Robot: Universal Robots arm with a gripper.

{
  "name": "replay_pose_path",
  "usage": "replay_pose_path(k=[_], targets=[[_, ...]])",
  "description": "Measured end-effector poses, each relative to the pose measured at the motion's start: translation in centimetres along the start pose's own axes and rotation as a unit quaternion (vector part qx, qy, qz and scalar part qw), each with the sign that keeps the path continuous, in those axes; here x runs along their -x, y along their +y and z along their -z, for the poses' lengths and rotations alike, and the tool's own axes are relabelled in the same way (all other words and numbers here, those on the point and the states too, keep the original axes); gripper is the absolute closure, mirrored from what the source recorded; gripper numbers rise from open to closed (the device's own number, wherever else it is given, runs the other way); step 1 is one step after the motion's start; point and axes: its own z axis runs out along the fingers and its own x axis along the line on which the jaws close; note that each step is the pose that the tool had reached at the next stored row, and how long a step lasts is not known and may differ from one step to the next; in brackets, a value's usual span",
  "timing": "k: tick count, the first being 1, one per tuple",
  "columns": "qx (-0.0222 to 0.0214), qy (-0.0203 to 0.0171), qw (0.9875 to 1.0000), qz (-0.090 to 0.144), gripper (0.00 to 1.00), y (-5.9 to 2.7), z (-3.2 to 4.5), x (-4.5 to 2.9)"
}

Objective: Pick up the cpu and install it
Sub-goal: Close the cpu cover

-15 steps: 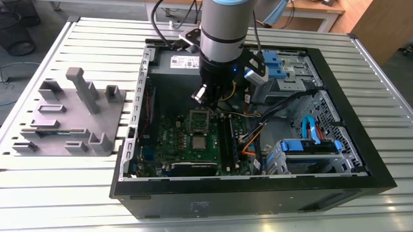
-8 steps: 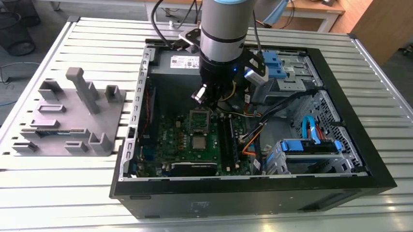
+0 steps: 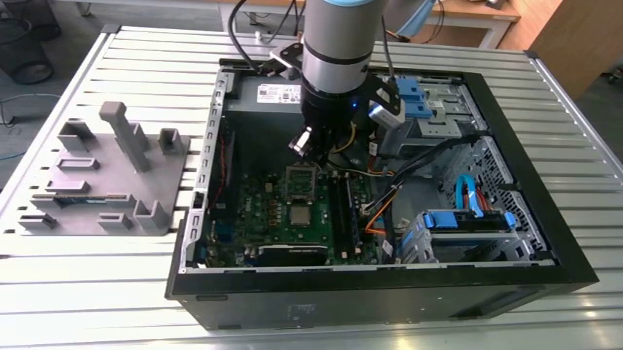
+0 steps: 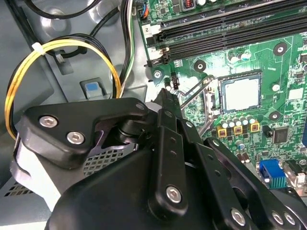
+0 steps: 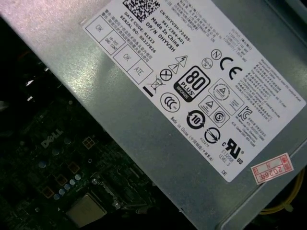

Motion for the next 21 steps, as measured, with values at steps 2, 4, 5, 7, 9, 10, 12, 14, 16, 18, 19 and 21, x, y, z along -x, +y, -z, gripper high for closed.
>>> replay_pose_path(k=[2,4,5,7,9,10,12,14,16,18,19,21], targets=[[0.0,0.0001,1.0,0.0,0.89,0.0,0.0,0.0],[0.0,0.0001,1.0,0.0,0.89,-0.01,0.0,0.0],[0.0,0.0001,1.0,0.0,0.89,-0.01,0.0,0.0],[-0.0002,0.0004,1.0,0.0,0.89,-0.01,0.01,0.0],[-0.0008,0.0011,1.0,0.0,0.89,-0.02,0.06,0.02],[-0.001,0.0013,1.0,0.0,0.89,-0.01,0.09,0.02],[-0.0024,0.0026,1.0,0.0,0.89,-0.01,0.11,0.02],[-0.0048,0.0051,1.0,0.0,0.89,-0.01,0.13,0.02],[-0.007,0.0075,0.9999,0.0,0.89,-0.01,0.15,0.02],[-0.0078,0.0085,0.9999,0.0,0.89,-0.01,0.21,0.02],[-0.008,0.0086,0.9999,0.0,0.89,-0.01,0.24,0.02],[-0.0083,0.009,0.9999,0.0,0.89,0.0,0.35,0.03]])
